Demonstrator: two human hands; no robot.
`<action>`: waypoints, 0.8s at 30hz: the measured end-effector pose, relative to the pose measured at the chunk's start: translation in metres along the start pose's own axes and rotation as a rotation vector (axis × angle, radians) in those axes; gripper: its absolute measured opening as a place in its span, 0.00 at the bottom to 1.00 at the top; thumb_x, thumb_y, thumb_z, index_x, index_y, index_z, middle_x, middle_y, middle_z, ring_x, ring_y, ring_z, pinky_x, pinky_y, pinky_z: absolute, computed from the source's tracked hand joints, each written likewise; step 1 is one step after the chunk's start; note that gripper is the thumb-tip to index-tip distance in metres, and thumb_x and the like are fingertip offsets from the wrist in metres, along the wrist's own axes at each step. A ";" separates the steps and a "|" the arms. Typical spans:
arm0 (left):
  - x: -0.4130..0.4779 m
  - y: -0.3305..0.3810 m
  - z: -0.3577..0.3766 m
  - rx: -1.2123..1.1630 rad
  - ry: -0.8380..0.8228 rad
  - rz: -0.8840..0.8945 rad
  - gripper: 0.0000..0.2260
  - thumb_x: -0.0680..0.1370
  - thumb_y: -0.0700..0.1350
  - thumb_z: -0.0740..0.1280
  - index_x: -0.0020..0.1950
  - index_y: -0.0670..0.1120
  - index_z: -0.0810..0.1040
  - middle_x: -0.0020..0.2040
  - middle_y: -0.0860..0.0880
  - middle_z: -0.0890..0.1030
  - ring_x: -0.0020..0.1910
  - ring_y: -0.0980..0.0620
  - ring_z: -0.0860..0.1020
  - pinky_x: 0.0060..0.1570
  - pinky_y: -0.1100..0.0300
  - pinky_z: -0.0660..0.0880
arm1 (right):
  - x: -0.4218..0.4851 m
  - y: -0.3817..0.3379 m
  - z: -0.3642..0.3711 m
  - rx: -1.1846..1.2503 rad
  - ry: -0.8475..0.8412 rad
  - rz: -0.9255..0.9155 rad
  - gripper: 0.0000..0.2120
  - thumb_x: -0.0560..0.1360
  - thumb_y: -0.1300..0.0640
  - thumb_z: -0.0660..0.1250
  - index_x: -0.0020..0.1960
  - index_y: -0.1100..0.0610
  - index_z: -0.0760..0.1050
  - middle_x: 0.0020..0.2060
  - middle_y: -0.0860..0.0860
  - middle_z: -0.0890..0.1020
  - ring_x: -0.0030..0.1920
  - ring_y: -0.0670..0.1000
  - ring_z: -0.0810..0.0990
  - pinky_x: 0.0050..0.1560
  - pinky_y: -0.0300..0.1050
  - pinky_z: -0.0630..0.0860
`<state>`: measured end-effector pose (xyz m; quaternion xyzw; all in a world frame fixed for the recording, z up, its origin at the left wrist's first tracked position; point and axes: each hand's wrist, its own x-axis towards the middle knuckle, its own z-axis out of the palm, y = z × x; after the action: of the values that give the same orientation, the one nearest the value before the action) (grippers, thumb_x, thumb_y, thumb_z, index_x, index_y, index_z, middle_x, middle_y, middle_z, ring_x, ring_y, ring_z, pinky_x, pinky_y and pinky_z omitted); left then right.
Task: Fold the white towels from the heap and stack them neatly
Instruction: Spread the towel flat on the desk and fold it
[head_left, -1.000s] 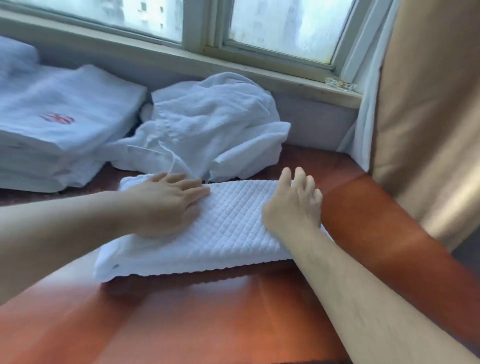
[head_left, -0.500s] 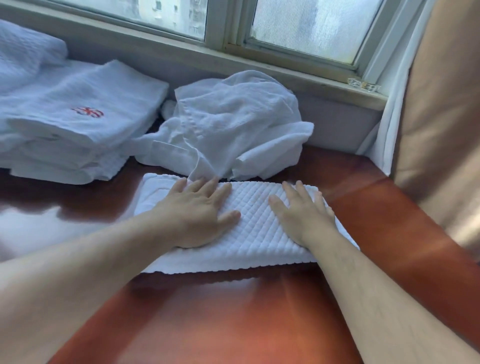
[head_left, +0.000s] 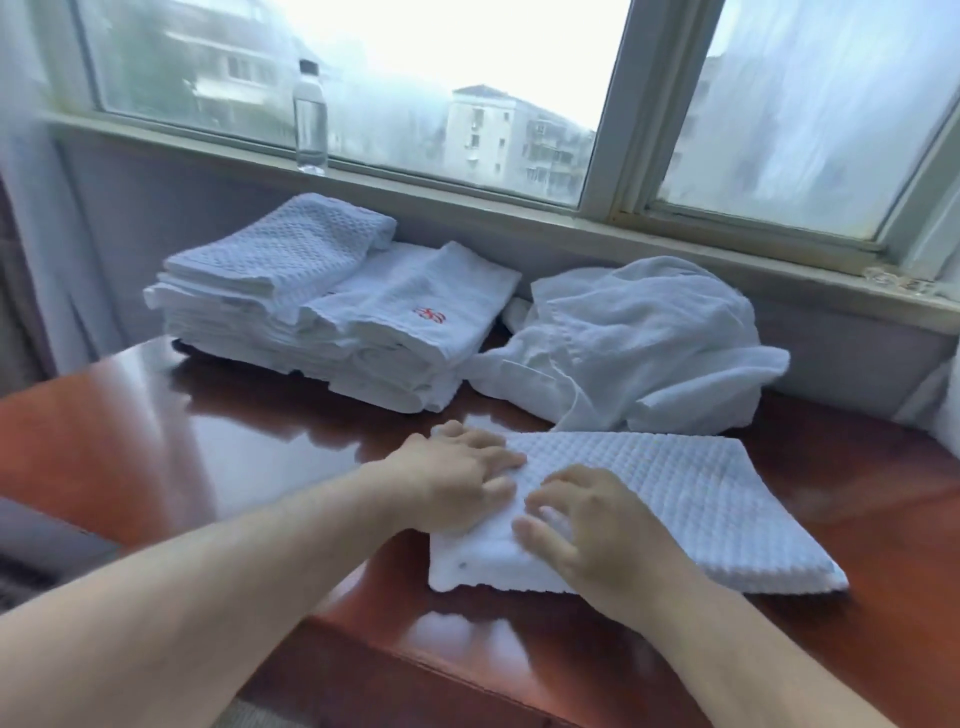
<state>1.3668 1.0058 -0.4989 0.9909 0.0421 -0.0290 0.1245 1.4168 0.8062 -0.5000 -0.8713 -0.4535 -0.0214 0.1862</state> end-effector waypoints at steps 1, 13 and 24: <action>-0.008 -0.007 -0.004 0.003 -0.005 -0.018 0.22 0.81 0.62 0.50 0.76 0.68 0.60 0.78 0.62 0.58 0.76 0.52 0.54 0.70 0.44 0.57 | -0.001 -0.011 0.004 -0.007 -0.039 -0.025 0.23 0.75 0.32 0.59 0.59 0.46 0.80 0.56 0.38 0.77 0.59 0.44 0.70 0.64 0.42 0.67; -0.082 -0.044 -0.015 0.018 0.048 -0.194 0.18 0.81 0.63 0.52 0.71 0.71 0.68 0.62 0.62 0.69 0.58 0.54 0.62 0.58 0.53 0.55 | -0.039 -0.116 0.044 -0.247 -0.064 -0.180 0.56 0.59 0.18 0.55 0.75 0.54 0.61 0.65 0.48 0.70 0.67 0.52 0.67 0.73 0.49 0.62; -0.126 -0.053 -0.027 -0.126 -0.017 -0.214 0.21 0.82 0.65 0.50 0.63 0.65 0.79 0.56 0.58 0.73 0.61 0.52 0.69 0.67 0.52 0.60 | -0.056 -0.113 0.019 -0.300 0.064 -0.403 0.15 0.81 0.54 0.60 0.67 0.50 0.71 0.55 0.44 0.82 0.54 0.48 0.80 0.50 0.44 0.76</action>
<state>1.2375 1.0541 -0.4774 0.9707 0.1481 -0.0477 0.1832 1.2909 0.8276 -0.4945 -0.7802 -0.6035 -0.1525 0.0610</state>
